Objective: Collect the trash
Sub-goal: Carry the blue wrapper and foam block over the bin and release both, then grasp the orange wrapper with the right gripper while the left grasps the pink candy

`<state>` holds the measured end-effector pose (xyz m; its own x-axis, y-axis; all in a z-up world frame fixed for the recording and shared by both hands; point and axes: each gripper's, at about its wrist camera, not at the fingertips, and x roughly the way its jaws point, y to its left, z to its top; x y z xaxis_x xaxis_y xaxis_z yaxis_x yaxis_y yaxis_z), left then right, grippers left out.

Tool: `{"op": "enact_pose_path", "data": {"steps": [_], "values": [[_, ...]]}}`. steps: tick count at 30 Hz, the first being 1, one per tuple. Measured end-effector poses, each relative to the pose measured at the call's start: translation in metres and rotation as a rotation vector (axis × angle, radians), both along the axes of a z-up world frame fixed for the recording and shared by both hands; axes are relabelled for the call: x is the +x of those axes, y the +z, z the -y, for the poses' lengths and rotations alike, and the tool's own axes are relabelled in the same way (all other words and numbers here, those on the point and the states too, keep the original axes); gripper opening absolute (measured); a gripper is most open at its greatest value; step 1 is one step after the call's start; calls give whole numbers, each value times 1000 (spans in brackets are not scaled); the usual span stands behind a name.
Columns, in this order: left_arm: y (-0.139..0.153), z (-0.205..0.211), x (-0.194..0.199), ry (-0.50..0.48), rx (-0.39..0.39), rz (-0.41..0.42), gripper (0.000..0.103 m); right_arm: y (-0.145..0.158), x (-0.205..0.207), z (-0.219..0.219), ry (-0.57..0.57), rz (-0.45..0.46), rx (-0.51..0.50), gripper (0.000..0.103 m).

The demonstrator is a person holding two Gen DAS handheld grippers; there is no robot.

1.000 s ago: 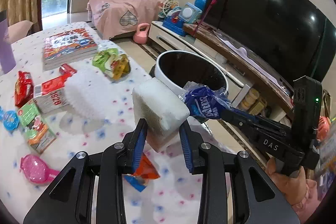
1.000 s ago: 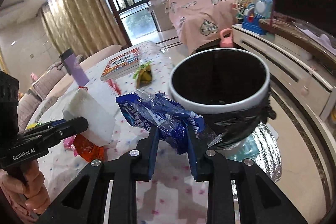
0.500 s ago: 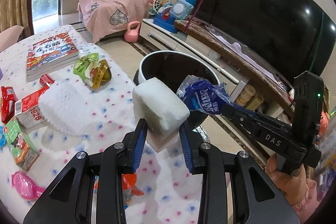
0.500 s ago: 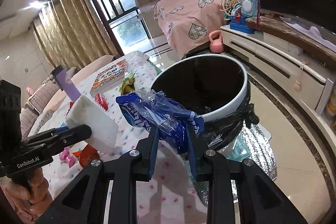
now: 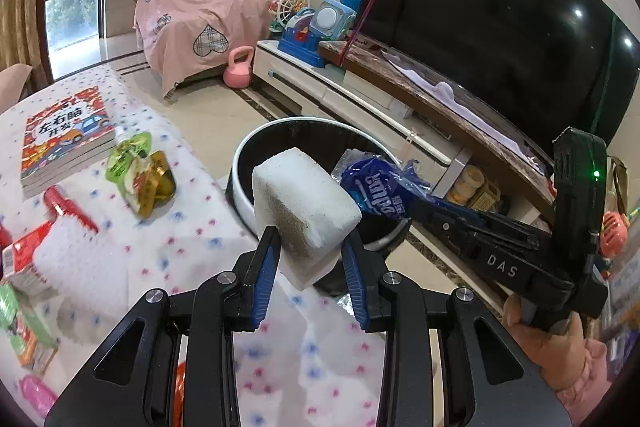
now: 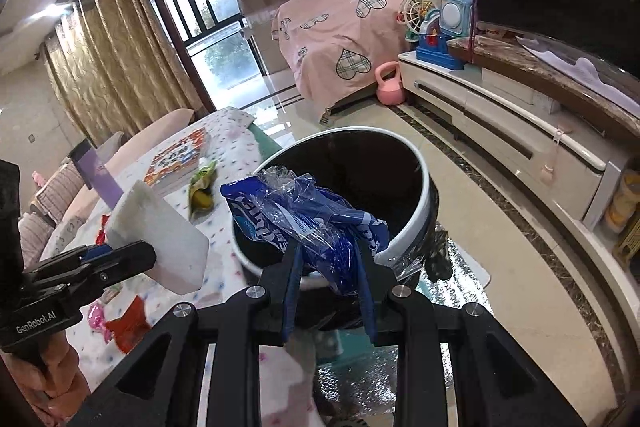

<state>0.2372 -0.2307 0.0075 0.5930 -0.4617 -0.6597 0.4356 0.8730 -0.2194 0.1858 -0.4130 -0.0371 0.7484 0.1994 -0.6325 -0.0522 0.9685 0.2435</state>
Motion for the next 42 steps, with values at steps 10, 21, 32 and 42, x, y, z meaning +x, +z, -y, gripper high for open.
{"op": "enact_pose_path", "data": {"steps": [10,21,32,42], "values": [[0,25,32,-18,12,-5,31,4,29,8,-15,-23,-59,27],[-14,34,57,-15,32,-59,56,-2,58,17,-9,-64,-94,33],[-2,12,30,14,3,-26,74,-2,47,22,-16,-54,-44,66],[3,-36,-9,75,-53,-23,76,4,12,2,-6,-12,14,79]]}}
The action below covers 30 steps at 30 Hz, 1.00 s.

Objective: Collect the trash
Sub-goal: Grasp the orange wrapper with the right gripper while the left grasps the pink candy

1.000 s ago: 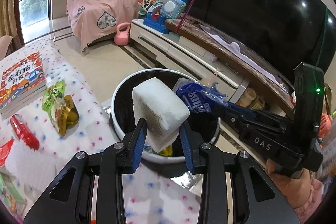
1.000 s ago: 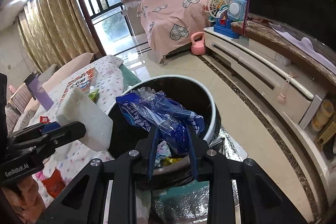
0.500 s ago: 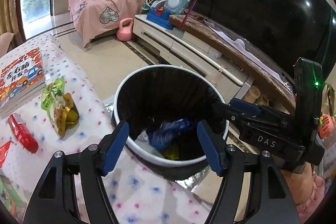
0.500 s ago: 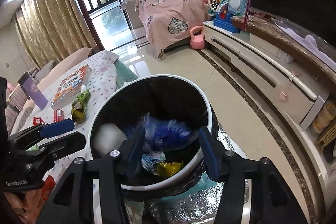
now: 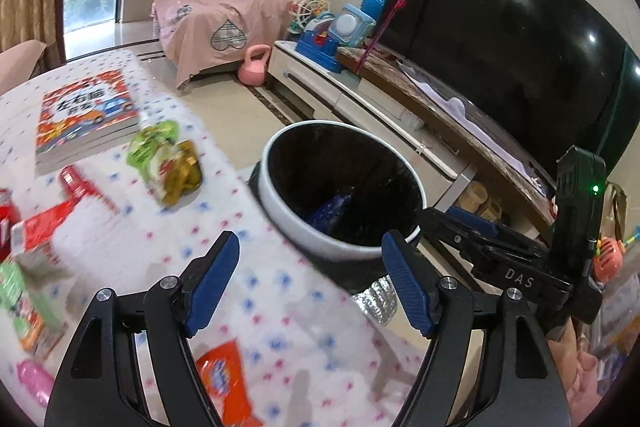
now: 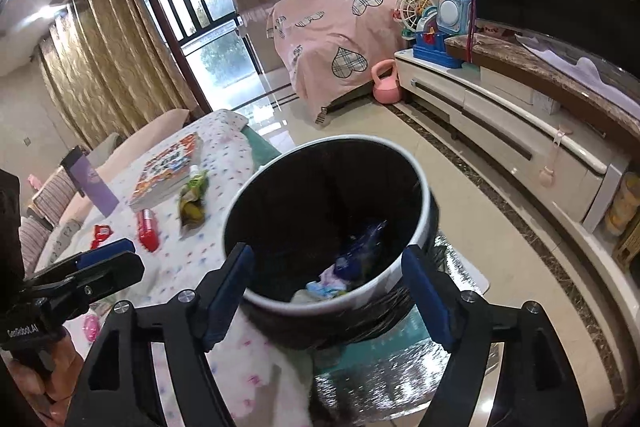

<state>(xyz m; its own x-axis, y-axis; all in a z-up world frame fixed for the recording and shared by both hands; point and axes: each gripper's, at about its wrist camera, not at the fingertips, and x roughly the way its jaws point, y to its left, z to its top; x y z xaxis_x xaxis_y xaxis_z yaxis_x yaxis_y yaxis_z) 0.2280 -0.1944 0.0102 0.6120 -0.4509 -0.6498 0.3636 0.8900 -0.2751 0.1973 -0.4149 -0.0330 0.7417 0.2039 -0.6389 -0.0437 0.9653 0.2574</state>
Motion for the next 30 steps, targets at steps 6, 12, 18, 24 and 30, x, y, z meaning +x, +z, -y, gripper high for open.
{"op": "enact_pose_path", "data": {"steps": [6,12,18,24,30], "values": [[-4,-32,-20,46,-11,-7,76,-4,-18,-19,16,-3,40,84],[-8,-65,-40,100,-31,-19,76,-8,-37,-43,40,9,77,94],[-13,-97,-58,154,-36,-21,76,-13,-52,-70,83,2,110,94],[-23,-127,-75,205,-42,-38,76,-13,-65,-93,132,14,116,94],[-30,-154,-92,256,-39,-54,76,-18,-77,-116,169,5,120,94]]}}
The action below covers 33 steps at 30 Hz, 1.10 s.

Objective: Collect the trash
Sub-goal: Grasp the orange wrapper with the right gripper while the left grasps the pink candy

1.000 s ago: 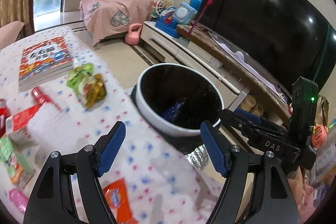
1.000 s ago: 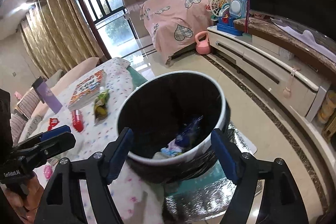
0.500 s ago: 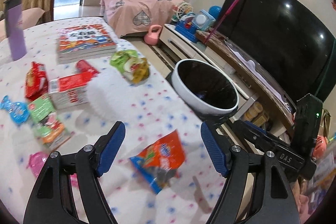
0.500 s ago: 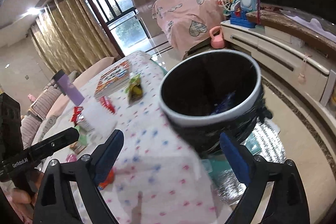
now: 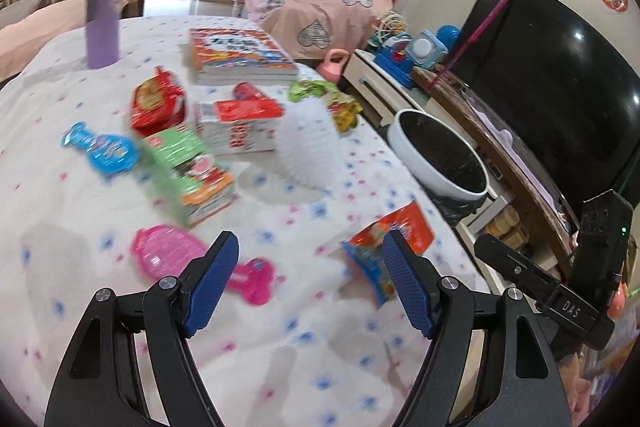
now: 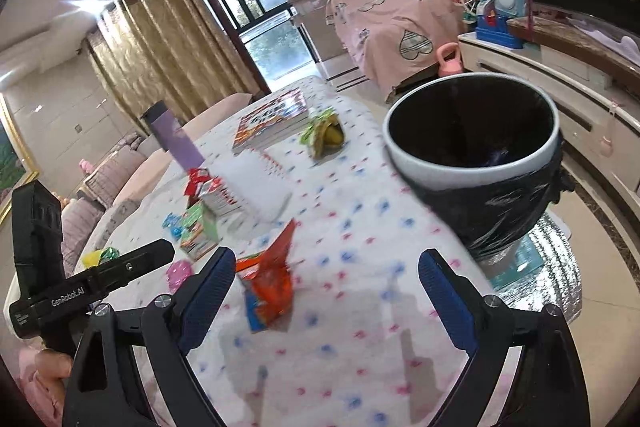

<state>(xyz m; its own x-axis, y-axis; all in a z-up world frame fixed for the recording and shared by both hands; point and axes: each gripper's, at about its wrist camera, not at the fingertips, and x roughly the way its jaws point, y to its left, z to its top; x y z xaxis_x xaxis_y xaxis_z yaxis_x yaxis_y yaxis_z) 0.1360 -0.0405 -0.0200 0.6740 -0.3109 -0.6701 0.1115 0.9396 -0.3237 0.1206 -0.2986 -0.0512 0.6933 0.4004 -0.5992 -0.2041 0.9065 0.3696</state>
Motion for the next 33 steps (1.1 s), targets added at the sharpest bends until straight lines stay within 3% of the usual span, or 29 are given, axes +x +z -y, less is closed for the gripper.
{"op": "enact_pose_path", "data": {"steps": [6,12,17,22,26,27,28,29,31,33], "values": [[-12,-25,-17,57,4,-42,76,-6,-8,-24,44,-6,-11,94],[-35,-41,-22,123,18,-138,76,-13,-7,-42,81,-13,-27,94],[-52,-57,-6,183,-64,-215,76,-21,-1,-47,93,-32,-25,94],[-54,-57,17,213,-82,-216,76,-26,7,-53,105,-42,-28,93],[-52,-47,28,212,-38,-193,75,-32,16,-57,111,-59,-26,92],[-52,-43,29,205,-16,-181,68,-34,18,-59,111,-62,-31,92],[-53,-40,29,196,-3,-175,62,-35,20,-60,112,-64,-32,88],[-54,-36,29,182,10,-174,49,-37,23,-61,113,-67,-35,83],[-54,-29,28,149,23,-163,46,-40,26,-62,112,-75,-47,72],[-53,-26,26,123,7,-150,44,-43,30,-61,108,-87,-54,49]]}}
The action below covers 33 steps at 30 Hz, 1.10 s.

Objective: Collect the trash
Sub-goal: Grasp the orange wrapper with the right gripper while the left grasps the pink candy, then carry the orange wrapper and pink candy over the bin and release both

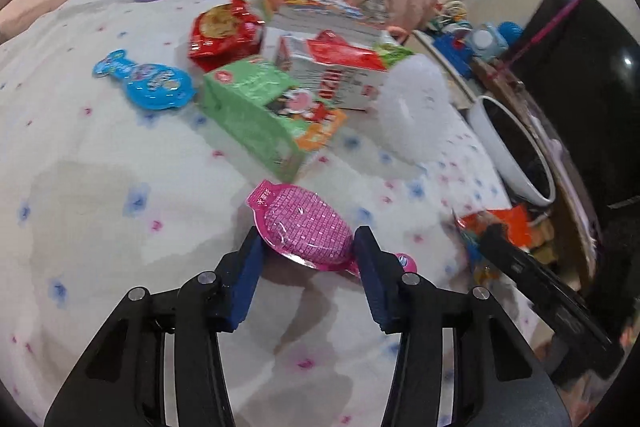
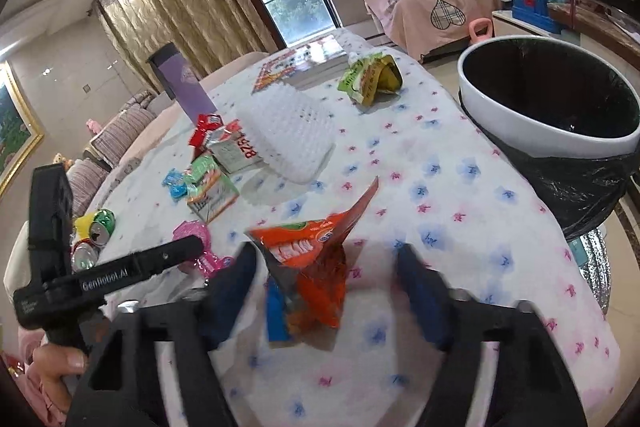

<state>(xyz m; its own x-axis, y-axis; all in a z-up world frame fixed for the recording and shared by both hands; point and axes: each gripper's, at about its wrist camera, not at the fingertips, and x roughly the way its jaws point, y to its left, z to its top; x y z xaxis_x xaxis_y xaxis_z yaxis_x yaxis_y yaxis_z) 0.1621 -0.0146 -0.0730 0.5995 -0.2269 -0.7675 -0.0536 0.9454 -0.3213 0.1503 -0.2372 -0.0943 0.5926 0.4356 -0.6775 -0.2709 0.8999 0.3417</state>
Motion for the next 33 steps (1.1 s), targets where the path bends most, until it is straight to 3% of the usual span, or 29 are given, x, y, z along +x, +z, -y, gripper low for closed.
{"op": "enact_pose_path", "data": {"steps": [1,2,4,5,18,33], "values": [[0,2,-1,-13,-3,4,43,-1,1,1,-2,-7,-1,32],[1,6,-3,-33,-10,11,41,-2,1,2,-6,-13,-4,27],[2,12,-7,-60,-18,20,22,-1,-1,4,-11,-3,-15,23],[5,15,-8,-78,-32,31,22,0,-2,5,-10,0,-16,17],[41,43,-8,-164,-17,119,13,20,-16,36,-58,48,-6,10],[67,93,13,-278,-17,157,13,41,-13,82,-153,95,18,9]]}}
